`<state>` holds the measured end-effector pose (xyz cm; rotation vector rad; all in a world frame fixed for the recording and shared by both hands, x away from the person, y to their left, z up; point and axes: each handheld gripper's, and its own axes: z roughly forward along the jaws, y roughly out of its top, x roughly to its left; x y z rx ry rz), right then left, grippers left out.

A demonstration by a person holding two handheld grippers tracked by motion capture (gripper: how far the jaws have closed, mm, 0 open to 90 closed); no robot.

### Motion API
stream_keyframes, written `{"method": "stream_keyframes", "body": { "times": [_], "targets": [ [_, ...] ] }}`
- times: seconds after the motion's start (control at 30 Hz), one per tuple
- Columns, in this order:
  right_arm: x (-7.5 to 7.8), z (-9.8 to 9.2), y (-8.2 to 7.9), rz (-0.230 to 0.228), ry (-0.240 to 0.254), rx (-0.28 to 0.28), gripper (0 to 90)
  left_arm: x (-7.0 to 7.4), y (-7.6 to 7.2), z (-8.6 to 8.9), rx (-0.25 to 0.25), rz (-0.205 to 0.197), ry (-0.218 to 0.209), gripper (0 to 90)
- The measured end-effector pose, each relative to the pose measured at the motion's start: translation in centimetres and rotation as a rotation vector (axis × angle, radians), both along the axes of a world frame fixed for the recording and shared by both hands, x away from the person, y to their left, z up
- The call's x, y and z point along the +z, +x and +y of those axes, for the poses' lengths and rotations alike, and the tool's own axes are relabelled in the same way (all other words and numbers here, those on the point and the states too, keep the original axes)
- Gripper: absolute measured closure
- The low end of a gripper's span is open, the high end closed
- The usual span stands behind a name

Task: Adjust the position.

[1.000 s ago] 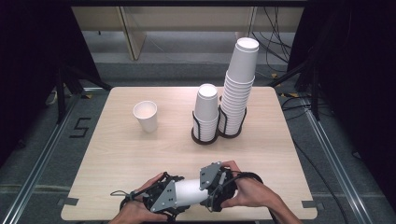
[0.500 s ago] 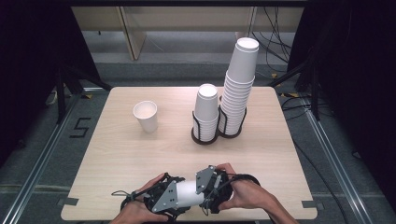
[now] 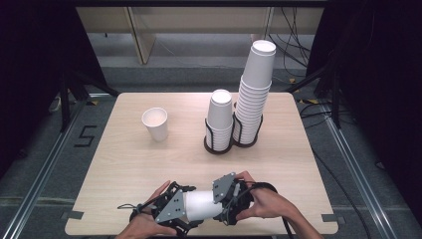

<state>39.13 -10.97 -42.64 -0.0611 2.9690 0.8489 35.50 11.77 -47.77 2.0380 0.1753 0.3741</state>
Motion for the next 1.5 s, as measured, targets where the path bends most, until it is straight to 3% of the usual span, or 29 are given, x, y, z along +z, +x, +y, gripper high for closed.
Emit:
{"method": "stream_keyframes", "body": {
  "times": [0.03, 0.17, 0.3, 0.4, 0.47, 0.5, 0.67, 0.83, 0.97, 1.0, 1.03, 1.07, 1.2, 1.33, 1.37, 1.5],
  "targets": [
    [-0.1, -0.2, 0.5, -0.01, 0.036, 0.039, 24.2, 0.0, 0.1, 0.1, 0.002, 0.006, -0.02, 6.8],
    [0.1, -0.9, 1.0, 0.03, 0.092, 0.027, 24.1, 0.1, 0.2, 0.5, 0.001, 0.03, -0.131, 6.5],
    [0.4, -1.4, 1.1, 0.053, 0.136, 0.028, 24.1, 0.1, 0.3, 0.6, -0.007, 0.05, -0.189, 6.0],
    [0.4, -1.6, 1.3, 0.063, 0.164, 0.033, 24.1, 0.0, 0.3, 0.6, -0.005, 0.061, -0.217, 5.6],
    [0.4, -1.7, 1.2, 0.092, 0.174, 0.03, 24.0, 0.0, 0.3, 0.6, -0.004, 0.059, -0.22, 5.3],
    [0.3, -1.7, 1.3, 0.077, 0.179, 0.033, 24.0, 0.0, 0.3, 0.6, -0.008, 0.06, -0.225, 5.2],
    [0.4, -1.7, 1.2, 0.102, 0.193, 0.042, 24.0, 0.1, 0.2, 0.6, -0.005, 0.056, -0.232, 5.4],
    [0.1, -1.8, 1.4, 0.118, 0.194, 0.035, 24.6, 0.3, 0.3, 0.7, -0.024, 0.059, -0.197, 9.5],
    [-0.1, -1.8, 1.3, 0.123, 0.169, 0.027, 23.5, 0.5, 0.2, 0.7, -0.034, 0.043, -0.163, 12.6],
    [-0.1, -1.7, 1.5, 0.095, 0.155, 0.02, 22.7, 0.6, 0.2, 0.6, -0.032, 0.041, -0.155, 12.9],
    [-0.1, -1.7, 1.3, 0.113, 0.152, 0.012, 21.9, 0.6, 0.3, 0.6, -0.034, 0.042, -0.149, 13.1],
    [-0.1, -1.6, 1.4, 0.077, 0.131, 0.006, 20.7, 0.6, 0.2, 0.5, -0.023, 0.039, -0.128, 13.3],
    [0.2, -1.2, 0.8, 0.02, 0.081, -0.002, 18.9, 0.7, 0.1, 0.2, -0.013, 0.051, -0.072, 13.9],
    [0.2, -0.3, 0.2, -0.03, 0.031, 0.009, 18.3, 0.7, 0.2, 0.0, 0.008, 0.064, -0.035, 14.1],
    [0.2, -0.1, -0.2, -0.026, 0.017, -0.01, 17.8, 0.8, 0.2, 0.0, 0.01, 0.069, -0.03, 14.1],
    [0.2, 0.8, -0.5, -0.115, -0.052, 0.004, 18.2, 0.9, 0.1, -0.1, 0.019, 0.079, -0.013, 14.1]
  ]
}}
